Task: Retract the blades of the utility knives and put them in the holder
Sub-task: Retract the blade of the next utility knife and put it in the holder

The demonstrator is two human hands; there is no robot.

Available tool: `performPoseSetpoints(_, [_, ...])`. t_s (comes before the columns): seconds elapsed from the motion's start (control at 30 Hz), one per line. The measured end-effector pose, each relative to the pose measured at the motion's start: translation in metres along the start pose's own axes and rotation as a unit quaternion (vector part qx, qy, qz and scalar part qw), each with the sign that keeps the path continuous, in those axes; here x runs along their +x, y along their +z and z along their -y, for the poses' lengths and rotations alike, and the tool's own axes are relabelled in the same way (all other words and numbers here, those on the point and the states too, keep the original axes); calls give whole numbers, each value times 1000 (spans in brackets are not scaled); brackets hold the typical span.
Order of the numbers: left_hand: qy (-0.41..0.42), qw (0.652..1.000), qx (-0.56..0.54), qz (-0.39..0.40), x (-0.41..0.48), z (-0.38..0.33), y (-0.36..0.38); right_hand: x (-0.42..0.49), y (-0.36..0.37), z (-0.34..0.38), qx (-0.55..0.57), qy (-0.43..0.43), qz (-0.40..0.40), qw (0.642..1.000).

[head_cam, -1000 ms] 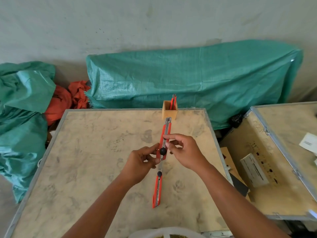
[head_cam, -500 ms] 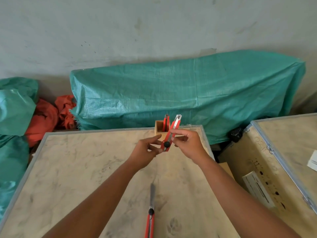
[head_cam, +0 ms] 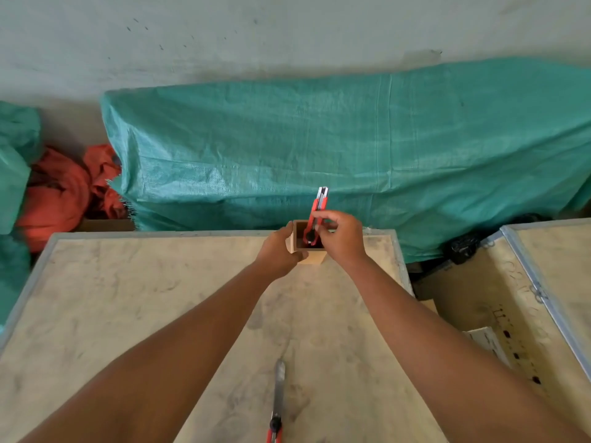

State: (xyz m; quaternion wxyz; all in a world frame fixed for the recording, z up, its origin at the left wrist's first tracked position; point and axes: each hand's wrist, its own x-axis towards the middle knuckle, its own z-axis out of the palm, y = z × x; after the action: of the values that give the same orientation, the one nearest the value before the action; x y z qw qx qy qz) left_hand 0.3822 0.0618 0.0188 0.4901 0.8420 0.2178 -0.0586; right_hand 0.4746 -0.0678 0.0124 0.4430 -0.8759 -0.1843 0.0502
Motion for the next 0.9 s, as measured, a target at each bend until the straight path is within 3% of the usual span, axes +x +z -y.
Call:
performPoseSetpoints(0.3, [-41,997,-60,-12,20,25,19,-5,20,-9,-58,-16,58,997])
performPoseSetpoints(0.5, [-32,997,-63,-16,10,20,17,-12,9,-4,-30,1,78,996])
performPoseSetpoints(0.73, [-58,994,-84,-39,-41,17,8,-57,-7,6,-22,15,56,998])
performPoseSetpoints(0.9, [-95,990,-91,-51,-105,26,9,-123,-5,10,13,73,112,991])
